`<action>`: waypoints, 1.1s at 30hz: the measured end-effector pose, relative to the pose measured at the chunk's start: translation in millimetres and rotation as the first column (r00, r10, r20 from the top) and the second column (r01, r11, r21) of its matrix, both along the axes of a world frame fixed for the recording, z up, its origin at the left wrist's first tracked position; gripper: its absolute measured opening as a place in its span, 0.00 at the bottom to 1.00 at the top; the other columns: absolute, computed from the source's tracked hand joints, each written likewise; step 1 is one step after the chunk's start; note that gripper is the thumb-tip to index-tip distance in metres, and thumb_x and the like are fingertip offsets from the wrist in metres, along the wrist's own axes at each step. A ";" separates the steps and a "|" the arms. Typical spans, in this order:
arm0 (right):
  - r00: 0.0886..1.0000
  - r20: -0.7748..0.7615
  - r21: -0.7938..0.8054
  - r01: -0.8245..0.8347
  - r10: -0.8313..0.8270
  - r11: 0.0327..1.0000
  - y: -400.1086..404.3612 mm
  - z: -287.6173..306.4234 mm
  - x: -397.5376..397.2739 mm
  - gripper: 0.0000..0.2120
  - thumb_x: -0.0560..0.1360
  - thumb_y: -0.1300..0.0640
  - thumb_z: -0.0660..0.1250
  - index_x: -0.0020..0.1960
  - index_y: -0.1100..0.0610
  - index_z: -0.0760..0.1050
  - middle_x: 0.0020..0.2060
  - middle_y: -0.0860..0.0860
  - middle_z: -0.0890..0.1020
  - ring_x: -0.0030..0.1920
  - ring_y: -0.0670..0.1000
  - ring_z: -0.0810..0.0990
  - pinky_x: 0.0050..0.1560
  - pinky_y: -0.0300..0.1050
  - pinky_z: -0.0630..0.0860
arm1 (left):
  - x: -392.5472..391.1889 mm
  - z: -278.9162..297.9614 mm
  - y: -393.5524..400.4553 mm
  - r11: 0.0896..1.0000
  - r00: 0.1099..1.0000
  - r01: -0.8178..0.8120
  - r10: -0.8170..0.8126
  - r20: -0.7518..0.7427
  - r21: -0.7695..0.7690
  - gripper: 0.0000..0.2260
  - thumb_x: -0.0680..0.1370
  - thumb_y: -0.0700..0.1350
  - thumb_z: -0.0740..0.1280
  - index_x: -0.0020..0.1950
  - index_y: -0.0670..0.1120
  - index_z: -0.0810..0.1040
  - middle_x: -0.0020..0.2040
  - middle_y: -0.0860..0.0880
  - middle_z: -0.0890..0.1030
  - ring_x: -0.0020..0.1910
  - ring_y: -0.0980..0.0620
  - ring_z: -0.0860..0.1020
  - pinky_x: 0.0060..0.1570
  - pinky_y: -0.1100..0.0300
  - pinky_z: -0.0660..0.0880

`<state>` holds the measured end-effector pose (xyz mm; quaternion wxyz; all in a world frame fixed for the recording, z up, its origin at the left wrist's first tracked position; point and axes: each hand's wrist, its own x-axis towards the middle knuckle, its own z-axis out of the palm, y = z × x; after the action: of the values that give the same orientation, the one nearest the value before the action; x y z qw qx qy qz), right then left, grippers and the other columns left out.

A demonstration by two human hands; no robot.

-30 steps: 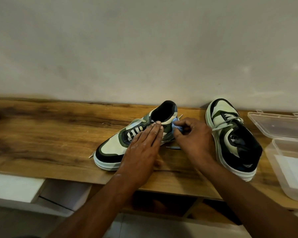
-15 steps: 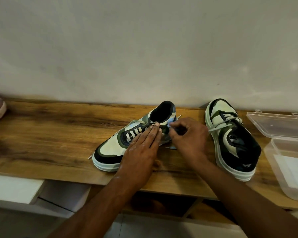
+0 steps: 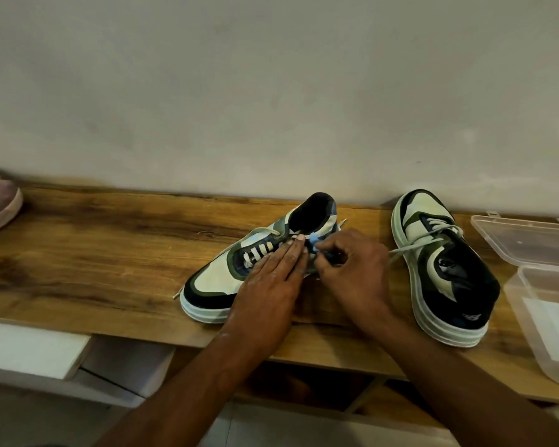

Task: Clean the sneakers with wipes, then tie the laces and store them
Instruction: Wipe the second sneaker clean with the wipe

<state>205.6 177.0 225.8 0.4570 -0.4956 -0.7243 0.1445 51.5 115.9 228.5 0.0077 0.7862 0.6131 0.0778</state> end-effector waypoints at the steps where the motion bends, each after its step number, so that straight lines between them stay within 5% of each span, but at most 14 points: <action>1: 0.999 0.022 0.008 -0.039 0.039 0.999 -5.7 -0.3 -3.7 0.09 0.68 0.65 0.79 0.45 0.55 0.85 0.41 0.47 0.84 0.40 0.42 0.81 0.41 0.39 0.82 | -0.8 -0.6 0.0 1.000 1.000 0.006 -0.006 0.016 0.009 0.37 0.83 0.40 0.60 0.84 0.50 0.40 0.84 0.50 0.36 0.83 0.52 0.39 0.75 0.59 0.33; 11: 0.983 -0.115 -0.062 0.139 -0.145 0.988 18.5 5.7 27.6 0.08 0.69 0.64 0.77 0.44 0.53 0.85 0.39 0.45 0.84 0.39 0.43 0.82 0.43 0.42 0.82 | -12.0 -2.2 -12.2 0.997 0.995 0.076 -0.075 0.062 -0.007 0.41 0.80 0.33 0.60 0.84 0.52 0.39 0.83 0.54 0.33 0.82 0.55 0.36 0.82 0.56 0.40; 14: 0.993 -0.040 0.008 0.108 -0.108 0.994 0.2 2.8 15.0 0.08 0.67 0.64 0.78 0.43 0.55 0.83 0.40 0.47 0.82 0.39 0.45 0.81 0.41 0.47 0.82 | -18.0 -4.4 -13.3 0.996 0.992 0.087 -0.086 0.094 -0.003 0.42 0.79 0.32 0.62 0.84 0.54 0.42 0.82 0.57 0.34 0.81 0.57 0.37 0.82 0.55 0.44; 19: 0.991 0.099 0.042 -0.090 0.086 0.995 -20.5 1.1 2.2 0.08 0.67 0.63 0.78 0.43 0.53 0.82 0.40 0.46 0.81 0.40 0.43 0.79 0.39 0.41 0.79 | -22.3 -7.7 -12.0 0.996 0.985 0.090 -0.090 0.144 0.012 0.42 0.77 0.32 0.66 0.81 0.57 0.46 0.83 0.58 0.42 0.83 0.55 0.45 0.82 0.50 0.52; 23: 0.997 -0.035 -0.003 0.063 -0.063 0.998 -0.5 3.2 20.1 0.09 0.67 0.64 0.78 0.43 0.53 0.82 0.40 0.45 0.82 0.39 0.43 0.80 0.40 0.45 0.81 | -26.2 -11.5 -10.2 0.995 0.982 0.096 -0.100 0.163 0.036 0.43 0.72 0.29 0.71 0.81 0.53 0.61 0.83 0.58 0.50 0.82 0.54 0.53 0.79 0.48 0.61; 27: 0.989 -0.067 -0.043 0.128 -0.130 0.991 2.4 1.9 23.8 0.09 0.69 0.64 0.78 0.43 0.53 0.83 0.40 0.44 0.83 0.40 0.43 0.81 0.41 0.46 0.82 | -28.0 -13.8 -9.8 0.995 0.983 0.086 -0.093 0.158 0.049 0.45 0.71 0.29 0.73 0.80 0.54 0.57 0.83 0.58 0.51 0.81 0.57 0.52 0.79 0.51 0.59; 33: 0.990 0.105 0.048 -0.095 0.090 0.994 -28.4 -4.9 -1.9 0.09 0.68 0.65 0.78 0.43 0.54 0.82 0.41 0.45 0.82 0.41 0.41 0.78 0.44 0.34 0.77 | -26.7 -13.0 -9.5 0.994 0.987 0.083 -0.092 0.134 0.074 0.47 0.68 0.30 0.76 0.79 0.55 0.58 0.82 0.56 0.55 0.81 0.51 0.60 0.77 0.48 0.65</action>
<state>203.7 148.6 220.8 0.4249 -0.4559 -0.7727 0.1204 24.8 106.5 215.5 0.0266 0.8049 0.5729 0.1523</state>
